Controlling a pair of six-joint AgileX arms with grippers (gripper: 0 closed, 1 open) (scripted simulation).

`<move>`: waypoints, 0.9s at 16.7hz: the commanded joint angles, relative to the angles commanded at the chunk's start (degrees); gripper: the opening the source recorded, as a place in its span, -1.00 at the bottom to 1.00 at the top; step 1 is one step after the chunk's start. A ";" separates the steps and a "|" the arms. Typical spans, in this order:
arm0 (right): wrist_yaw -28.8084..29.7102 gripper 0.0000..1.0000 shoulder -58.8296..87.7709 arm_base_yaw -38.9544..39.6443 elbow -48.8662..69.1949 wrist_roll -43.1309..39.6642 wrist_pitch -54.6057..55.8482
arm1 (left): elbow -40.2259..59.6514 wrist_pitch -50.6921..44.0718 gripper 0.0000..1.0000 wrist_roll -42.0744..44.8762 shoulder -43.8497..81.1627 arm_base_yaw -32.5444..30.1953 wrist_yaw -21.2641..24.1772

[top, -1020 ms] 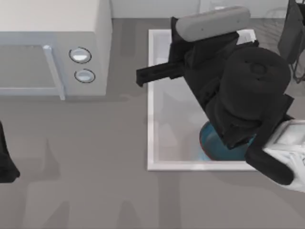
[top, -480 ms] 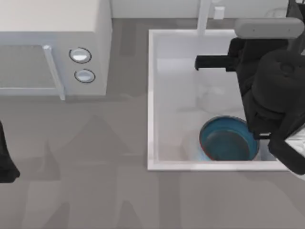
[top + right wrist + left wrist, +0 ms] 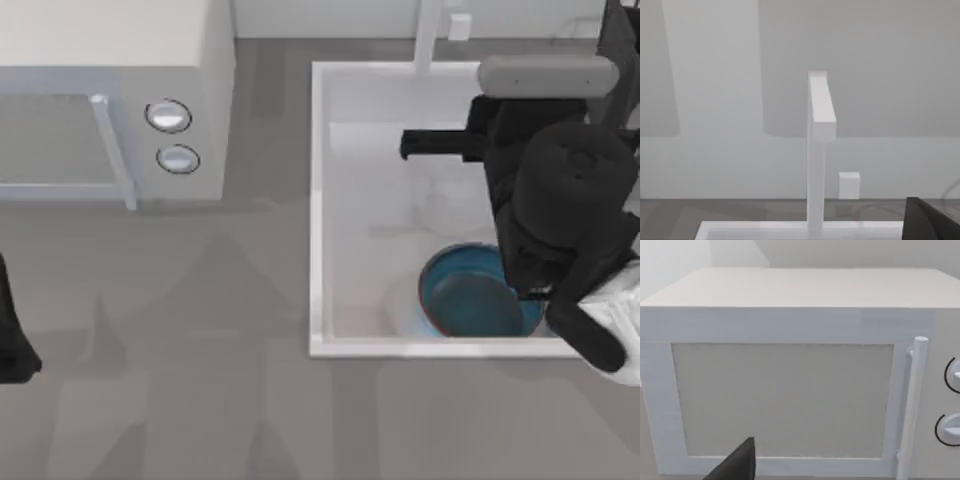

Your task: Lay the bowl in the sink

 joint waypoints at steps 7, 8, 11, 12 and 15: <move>0.59 -1.00 16.69 -0.04 -2.35 -0.10 19.20 | 0.00 0.00 1.00 0.00 0.00 0.00 0.00; 0.58 -1.00 19.11 -0.07 -2.74 -0.10 22.20 | 0.00 0.00 1.00 0.00 0.00 0.00 0.00; 0.47 -1.00 25.47 -0.21 -3.83 -0.09 30.33 | 0.00 0.00 1.00 0.00 0.00 0.00 0.00; 0.42 -1.00 27.23 -0.26 -4.16 -0.09 32.52 | 0.00 0.00 1.00 0.00 0.00 0.00 0.00; 0.27 -1.00 30.88 -0.40 -5.03 -0.13 36.57 | 0.00 0.00 1.00 0.00 0.00 0.00 0.00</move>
